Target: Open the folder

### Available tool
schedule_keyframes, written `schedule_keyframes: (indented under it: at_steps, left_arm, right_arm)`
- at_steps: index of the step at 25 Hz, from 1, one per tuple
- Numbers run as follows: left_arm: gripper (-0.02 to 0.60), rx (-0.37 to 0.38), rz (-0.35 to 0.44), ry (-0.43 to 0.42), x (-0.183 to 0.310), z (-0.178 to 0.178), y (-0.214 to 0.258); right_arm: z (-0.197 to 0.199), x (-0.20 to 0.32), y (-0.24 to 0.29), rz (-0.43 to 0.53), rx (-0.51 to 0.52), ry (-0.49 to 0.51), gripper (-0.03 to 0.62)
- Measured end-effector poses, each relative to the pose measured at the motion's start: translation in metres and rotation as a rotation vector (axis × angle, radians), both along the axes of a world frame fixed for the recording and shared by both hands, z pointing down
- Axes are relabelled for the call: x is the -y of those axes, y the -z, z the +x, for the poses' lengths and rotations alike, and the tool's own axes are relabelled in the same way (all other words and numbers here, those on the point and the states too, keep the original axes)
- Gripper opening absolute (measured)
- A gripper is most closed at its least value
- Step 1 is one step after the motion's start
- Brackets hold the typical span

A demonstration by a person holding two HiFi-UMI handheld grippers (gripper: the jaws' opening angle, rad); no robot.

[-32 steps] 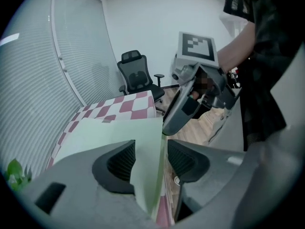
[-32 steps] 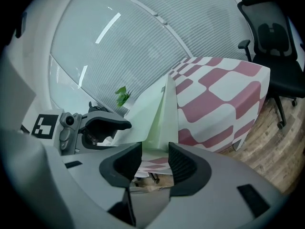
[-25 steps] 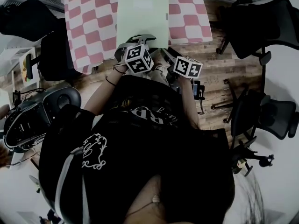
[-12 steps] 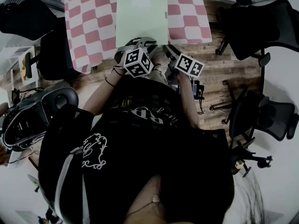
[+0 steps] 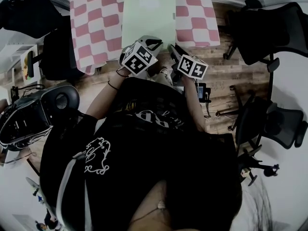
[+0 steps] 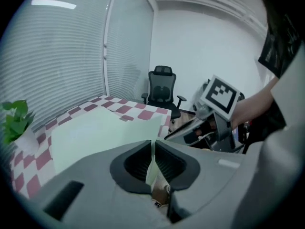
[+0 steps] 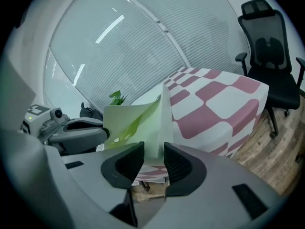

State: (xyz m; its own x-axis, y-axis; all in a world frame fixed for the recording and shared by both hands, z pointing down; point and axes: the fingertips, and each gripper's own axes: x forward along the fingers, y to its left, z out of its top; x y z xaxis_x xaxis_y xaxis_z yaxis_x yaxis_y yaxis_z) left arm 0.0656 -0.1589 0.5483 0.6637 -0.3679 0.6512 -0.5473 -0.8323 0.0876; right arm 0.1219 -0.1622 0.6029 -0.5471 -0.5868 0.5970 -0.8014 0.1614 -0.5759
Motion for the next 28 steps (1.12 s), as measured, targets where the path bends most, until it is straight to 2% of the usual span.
schedule_keyframes:
  at_steps: [5, 9, 14, 17, 21, 25, 28]
  left_arm:
    - [0.032, -0.111, -0.032, 0.104, 0.005, -0.010, 0.025]
    - [0.034, -0.179, 0.004, 0.155, 0.001, -0.026, 0.054]
    - [0.034, -0.274, 0.047, 0.286, -0.004, -0.065, 0.087]
    - [0.034, -0.342, 0.089, 0.413, -0.006, -0.096, 0.105]
    - [0.032, -0.448, 0.140, 0.645, -0.011, -0.154, 0.119]
    - [0.021, -0.461, 0.184, 0.843, -0.017, -0.212, 0.119]
    - [0.018, -0.503, 0.171, 0.995, -0.024, -0.253, 0.109]
  right_arm:
    - [0.000, 0.001, 0.002, 0.030, -0.034, 0.025, 0.129]
    - [0.000, -0.001, 0.002, 0.038, -0.039, 0.030, 0.127]
    - [-0.001, 0.002, 0.002, 0.050, -0.072, 0.052, 0.127]
    - [-0.001, 0.003, 0.004, 0.061, -0.085, 0.070, 0.127]
    - [-0.002, 0.003, 0.002, 0.054, -0.082, 0.076, 0.127]
    - [-0.004, 0.004, 0.004, 0.058, -0.090, 0.092, 0.127]
    - [-0.003, 0.005, 0.003, 0.062, -0.117, 0.104, 0.127]
